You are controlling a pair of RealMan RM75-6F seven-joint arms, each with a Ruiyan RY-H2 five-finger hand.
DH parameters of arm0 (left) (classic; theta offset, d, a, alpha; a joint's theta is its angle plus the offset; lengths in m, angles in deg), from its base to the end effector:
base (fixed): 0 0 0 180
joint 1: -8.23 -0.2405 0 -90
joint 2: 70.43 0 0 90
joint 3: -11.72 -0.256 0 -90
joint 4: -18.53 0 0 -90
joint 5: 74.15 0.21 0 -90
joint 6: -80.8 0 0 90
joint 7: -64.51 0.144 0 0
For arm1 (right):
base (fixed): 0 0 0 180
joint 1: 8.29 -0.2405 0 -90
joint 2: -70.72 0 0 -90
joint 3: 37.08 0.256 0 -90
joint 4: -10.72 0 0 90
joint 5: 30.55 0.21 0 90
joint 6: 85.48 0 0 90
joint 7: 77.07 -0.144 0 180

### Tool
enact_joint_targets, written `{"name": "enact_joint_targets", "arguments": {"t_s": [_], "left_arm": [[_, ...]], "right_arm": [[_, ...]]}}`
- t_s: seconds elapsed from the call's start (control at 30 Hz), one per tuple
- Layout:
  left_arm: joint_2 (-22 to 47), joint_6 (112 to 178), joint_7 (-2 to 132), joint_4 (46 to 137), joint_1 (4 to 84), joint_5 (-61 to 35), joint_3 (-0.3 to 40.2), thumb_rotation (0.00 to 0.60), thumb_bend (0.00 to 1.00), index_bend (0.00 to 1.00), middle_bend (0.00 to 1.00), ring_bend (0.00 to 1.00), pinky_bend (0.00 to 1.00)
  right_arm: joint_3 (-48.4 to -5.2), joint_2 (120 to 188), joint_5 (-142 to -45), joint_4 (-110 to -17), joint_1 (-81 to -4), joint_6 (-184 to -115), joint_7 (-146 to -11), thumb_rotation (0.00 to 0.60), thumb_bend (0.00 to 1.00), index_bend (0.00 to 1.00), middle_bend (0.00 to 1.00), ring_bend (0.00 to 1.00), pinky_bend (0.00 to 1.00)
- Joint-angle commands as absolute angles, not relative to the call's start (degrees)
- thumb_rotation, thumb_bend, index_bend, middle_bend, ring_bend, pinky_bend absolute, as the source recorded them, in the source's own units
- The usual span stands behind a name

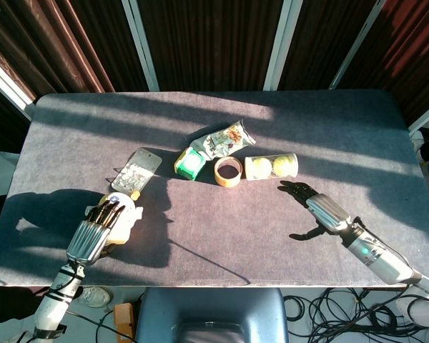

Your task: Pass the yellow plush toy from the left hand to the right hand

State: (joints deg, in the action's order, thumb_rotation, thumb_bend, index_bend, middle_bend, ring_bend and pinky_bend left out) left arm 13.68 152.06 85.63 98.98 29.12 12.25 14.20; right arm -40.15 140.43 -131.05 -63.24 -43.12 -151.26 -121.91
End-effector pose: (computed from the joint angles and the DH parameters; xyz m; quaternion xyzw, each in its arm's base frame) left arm -0.2564 0.2550 0.0281 -0.7426 -0.2737 -0.3318 0.5133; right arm -0.2485 -0.3126 0.0922 0.7131 -0.4776 0.4464 0.2531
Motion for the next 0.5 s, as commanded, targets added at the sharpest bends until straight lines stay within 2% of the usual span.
{"name": "enact_joint_targets", "arguments": {"t_s": [0.03, 0.5], "left_arm": [[13.55, 151.96, 85.46, 98.91, 29.12, 11.88, 14.27, 0.6, 0.21, 0.0, 0.07, 0.05, 0.19], [15.61, 153.21, 83.23, 95.56, 29.38, 12.36, 14.11, 0.6, 0.2, 0.0, 0.09, 0.07, 0.2]], "right_arm": [[-40.29, 140.45, -130.86, -63.3, -43.11, -151.4, -121.77, 0.6, 0.0, 0.0, 0.0, 0.0, 0.0], [-41.13, 140.92, -130.36, -63.15, -43.51, -151.59, -121.41, 0.6, 0.0, 0.0, 0.0, 0.0, 0.0]]}}
